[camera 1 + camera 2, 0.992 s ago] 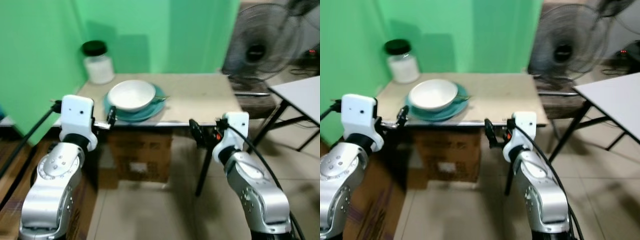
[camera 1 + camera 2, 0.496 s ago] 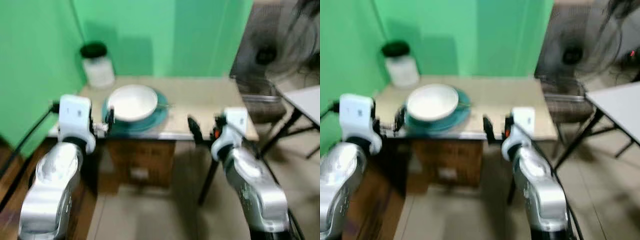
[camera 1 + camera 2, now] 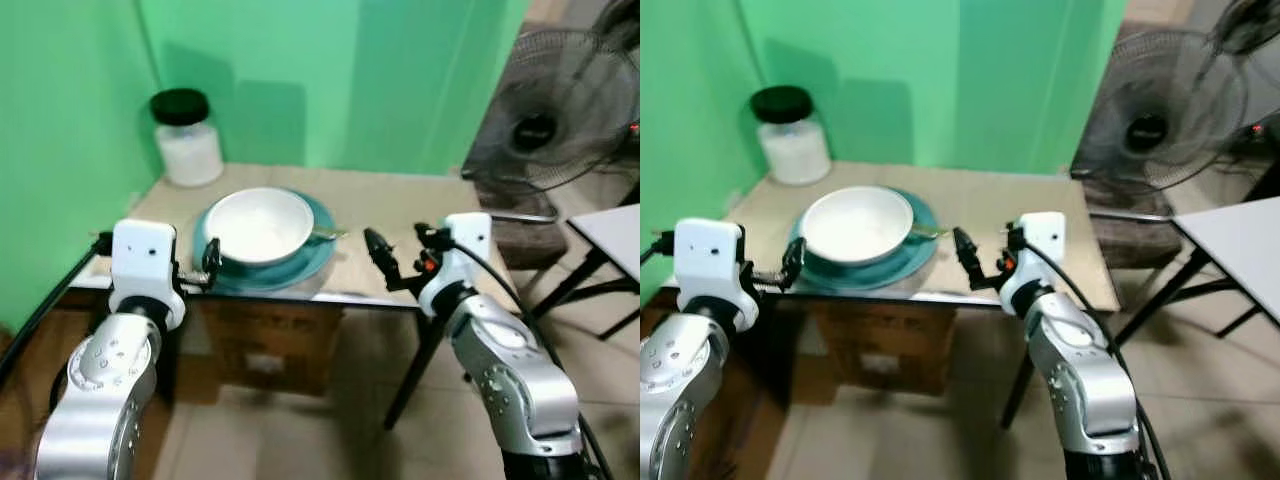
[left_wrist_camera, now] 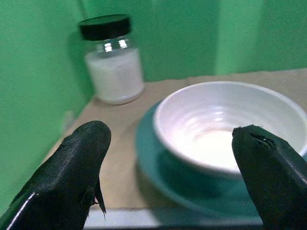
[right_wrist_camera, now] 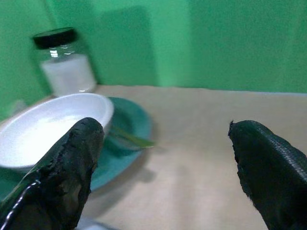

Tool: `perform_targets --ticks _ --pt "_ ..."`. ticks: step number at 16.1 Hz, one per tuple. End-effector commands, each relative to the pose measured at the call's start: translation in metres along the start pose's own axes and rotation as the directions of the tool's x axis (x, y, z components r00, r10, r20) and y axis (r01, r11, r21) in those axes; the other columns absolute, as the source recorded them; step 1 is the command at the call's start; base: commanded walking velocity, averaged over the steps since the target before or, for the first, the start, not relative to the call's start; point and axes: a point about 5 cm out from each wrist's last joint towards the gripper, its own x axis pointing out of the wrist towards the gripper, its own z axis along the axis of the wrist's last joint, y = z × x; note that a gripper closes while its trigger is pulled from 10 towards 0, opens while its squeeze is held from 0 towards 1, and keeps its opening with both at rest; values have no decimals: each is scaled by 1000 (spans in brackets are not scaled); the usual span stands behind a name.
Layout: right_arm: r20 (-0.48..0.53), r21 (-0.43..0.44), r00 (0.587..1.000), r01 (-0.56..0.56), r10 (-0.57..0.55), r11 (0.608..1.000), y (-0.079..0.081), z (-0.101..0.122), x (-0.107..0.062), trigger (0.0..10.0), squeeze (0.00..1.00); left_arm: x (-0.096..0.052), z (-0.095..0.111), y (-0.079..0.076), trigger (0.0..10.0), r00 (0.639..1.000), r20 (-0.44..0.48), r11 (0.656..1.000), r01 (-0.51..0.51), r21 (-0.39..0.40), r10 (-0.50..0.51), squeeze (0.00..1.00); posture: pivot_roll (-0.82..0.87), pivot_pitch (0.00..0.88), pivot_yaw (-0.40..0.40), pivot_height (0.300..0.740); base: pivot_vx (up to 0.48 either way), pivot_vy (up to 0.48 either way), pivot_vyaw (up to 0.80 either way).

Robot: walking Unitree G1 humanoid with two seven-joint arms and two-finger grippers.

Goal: Setting the table

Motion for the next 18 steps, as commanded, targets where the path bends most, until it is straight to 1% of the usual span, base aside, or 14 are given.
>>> perform_targets --ticks 1,2,4,6,12,16,18 --pt "17 9 1000 20 -21 1000 -7 4 -1 10000 0 -3 2 -5 10000 1000 18 1000 19 16 -20 988 71 38 -28 740 319 0 800" --pt "15 28 999 29 -29 999 -8 3 -1 10000 0 -4 1 -3 10000 1000 16 1000 19 24 -19 988 76 37 -29 740 322 0 800" --pt "11 36 999 36 -37 999 -9 1 0 10000 0 -4 2 -2 10000 1000 20 999 19 27 -19 988 75 38 -26 740 319 0 0" --pt "24 69 997 65 -67 995 -13 3 -1 10000 0 -2 2 -5 10000 999 20 999 42 34 -42 984 66 36 -12 740 313 0 0" --pt "72 24 994 83 -84 996 -17 16 -3 10000 0 2 3 -11 10000 996 25 996 87 34 -88 984 53 33 6 740 305 0 0" --pt "47 13 997 64 -64 998 -21 15 -3 10000 0 2 2 -12 10000 995 20 995 95 36 -96 984 57 32 -1 740 287 0 0" --pt "29 15 999 41 -42 999 -23 15 1 10000 0 2 0 -10 10000 996 10 995 87 43 -88 973 60 32 -5 740 139 0 0"
